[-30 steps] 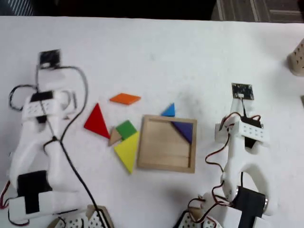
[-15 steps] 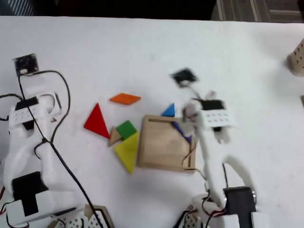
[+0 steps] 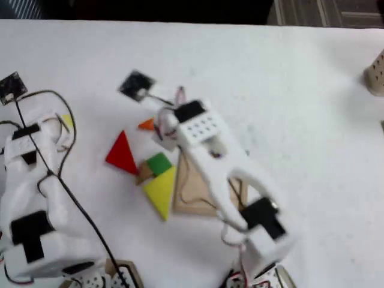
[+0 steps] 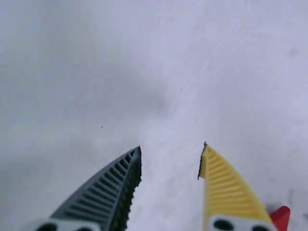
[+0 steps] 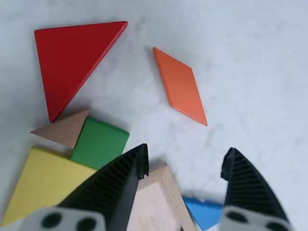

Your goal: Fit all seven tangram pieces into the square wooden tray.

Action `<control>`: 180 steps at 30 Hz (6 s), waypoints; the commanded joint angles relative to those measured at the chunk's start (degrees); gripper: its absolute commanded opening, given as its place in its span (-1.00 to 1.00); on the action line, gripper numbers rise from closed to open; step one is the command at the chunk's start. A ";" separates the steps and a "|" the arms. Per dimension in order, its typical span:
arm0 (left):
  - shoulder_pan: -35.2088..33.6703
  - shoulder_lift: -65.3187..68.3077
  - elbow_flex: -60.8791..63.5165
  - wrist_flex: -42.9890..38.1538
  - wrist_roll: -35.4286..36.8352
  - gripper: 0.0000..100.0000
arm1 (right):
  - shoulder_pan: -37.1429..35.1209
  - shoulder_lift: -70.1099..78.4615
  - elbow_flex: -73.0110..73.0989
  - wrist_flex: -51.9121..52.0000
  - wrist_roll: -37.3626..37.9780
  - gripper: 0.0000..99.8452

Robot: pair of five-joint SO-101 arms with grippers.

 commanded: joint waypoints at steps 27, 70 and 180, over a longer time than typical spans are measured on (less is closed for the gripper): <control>0.66 5.93 -11.34 7.65 0.35 -0.56 | -0.75 55.08 -72.35 25.19 5.54 -0.68; 5.05 6.29 -10.90 7.65 -5.80 -0.55 | 12.26 -28.97 22.95 18.86 -15.65 -0.96; 75.12 6.20 0.79 -7.38 -1.41 -0.96 | 47.78 -56.31 63.56 -14.46 -23.12 -0.65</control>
